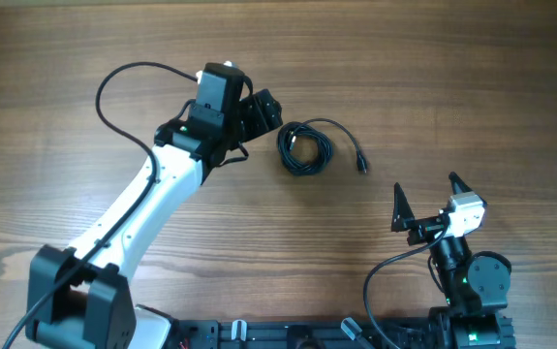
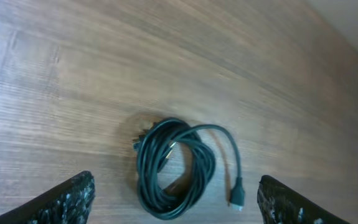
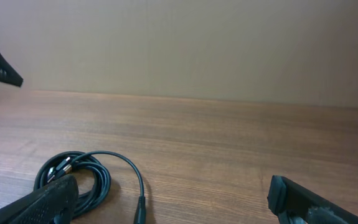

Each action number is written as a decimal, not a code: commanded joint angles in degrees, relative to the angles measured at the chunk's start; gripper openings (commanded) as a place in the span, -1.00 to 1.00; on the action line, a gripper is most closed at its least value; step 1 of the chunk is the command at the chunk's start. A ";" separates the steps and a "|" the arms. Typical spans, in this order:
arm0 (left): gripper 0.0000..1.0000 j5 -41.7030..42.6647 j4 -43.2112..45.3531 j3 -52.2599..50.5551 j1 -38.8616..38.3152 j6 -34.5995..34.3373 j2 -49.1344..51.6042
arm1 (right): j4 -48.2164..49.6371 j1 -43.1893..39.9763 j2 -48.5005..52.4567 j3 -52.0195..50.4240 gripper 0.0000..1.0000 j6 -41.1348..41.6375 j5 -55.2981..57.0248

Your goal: Untangle cables

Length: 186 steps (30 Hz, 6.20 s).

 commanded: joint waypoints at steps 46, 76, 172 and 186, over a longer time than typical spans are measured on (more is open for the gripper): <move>-0.92 9.94 6.43 1.29 -0.96 -1.14 12.74 | 0.26 -0.17 -0.09 0.00 1.00 0.74 -0.72; -0.92 49.59 13.09 1.29 9.75 -83.06 5.77 | -8.68 6.95 72.54 56.65 0.99 24.94 -41.33; -0.92 51.23 8.24 1.22 15.28 -62.10 5.77 | -20.61 19.91 75.97 56.63 -0.91 35.23 -1.09; -0.92 24.35 8.24 1.22 18.56 -29.97 5.77 | -41.86 17.49 64.37 59.95 -0.91 17.29 -8.48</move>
